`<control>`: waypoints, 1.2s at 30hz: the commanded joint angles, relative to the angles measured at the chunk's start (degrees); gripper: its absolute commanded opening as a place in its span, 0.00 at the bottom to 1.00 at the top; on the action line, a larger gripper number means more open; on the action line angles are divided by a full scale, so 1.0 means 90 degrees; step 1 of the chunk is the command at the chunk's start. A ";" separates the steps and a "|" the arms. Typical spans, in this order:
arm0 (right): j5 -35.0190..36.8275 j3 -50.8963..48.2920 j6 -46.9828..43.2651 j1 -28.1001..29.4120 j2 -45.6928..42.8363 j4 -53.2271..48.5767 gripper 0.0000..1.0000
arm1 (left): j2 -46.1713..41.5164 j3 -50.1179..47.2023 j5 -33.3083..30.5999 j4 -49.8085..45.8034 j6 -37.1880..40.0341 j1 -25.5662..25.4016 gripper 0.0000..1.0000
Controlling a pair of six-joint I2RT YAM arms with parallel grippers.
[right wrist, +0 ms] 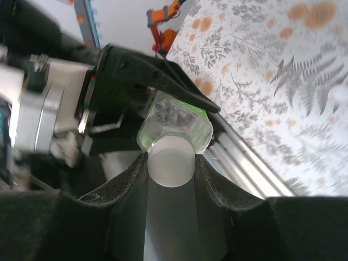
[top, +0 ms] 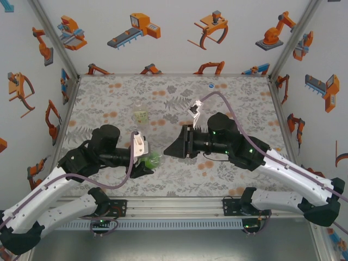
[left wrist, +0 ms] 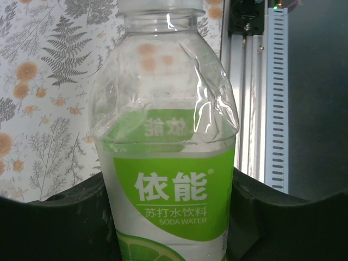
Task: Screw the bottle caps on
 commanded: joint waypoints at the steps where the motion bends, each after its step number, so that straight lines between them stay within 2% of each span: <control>1: 0.0922 -0.0088 0.2745 0.0024 -0.0165 -0.0897 0.00 | 0.0036 -0.0016 -0.0422 0.0356 0.0094 -0.0037 0.00; 4: 0.0885 -0.0088 0.3153 0.0018 -0.0193 -0.0915 0.00 | 0.0116 0.0006 -0.0636 0.0328 0.0081 -0.0042 0.00; 13: 0.0696 0.0219 0.2909 0.0024 0.0044 -0.0911 0.00 | 0.0127 0.0008 -0.0432 0.0357 0.0138 -0.0038 0.00; 15: 0.0641 0.0273 0.2872 0.0021 0.0113 -0.0888 0.17 | 0.0123 -0.0002 -0.0367 0.0369 0.0129 -0.0037 0.00; 18: 0.0621 0.0304 0.2787 0.0024 0.0163 -0.0789 0.34 | 0.0103 -0.0017 -0.0367 0.0367 0.0102 -0.0037 0.00; 19: 0.0621 0.0304 0.2776 0.0018 0.0158 -0.0787 0.37 | 0.0108 -0.0014 -0.0373 0.0366 0.0096 -0.0037 0.00; 23: 0.0641 0.0289 0.2754 0.0024 0.0145 -0.0787 0.37 | 0.0113 -0.0014 -0.0417 0.0351 0.0060 -0.0037 0.00; 27: 0.0621 0.0302 0.2724 0.0024 0.0153 -0.0787 0.42 | 0.0136 -0.0015 -0.0432 0.0349 0.0036 -0.0044 0.00; 36: 0.0582 0.0310 0.2668 0.0020 0.0220 -0.0721 0.40 | 0.0155 0.0015 -0.0427 0.0351 0.0021 -0.0045 0.00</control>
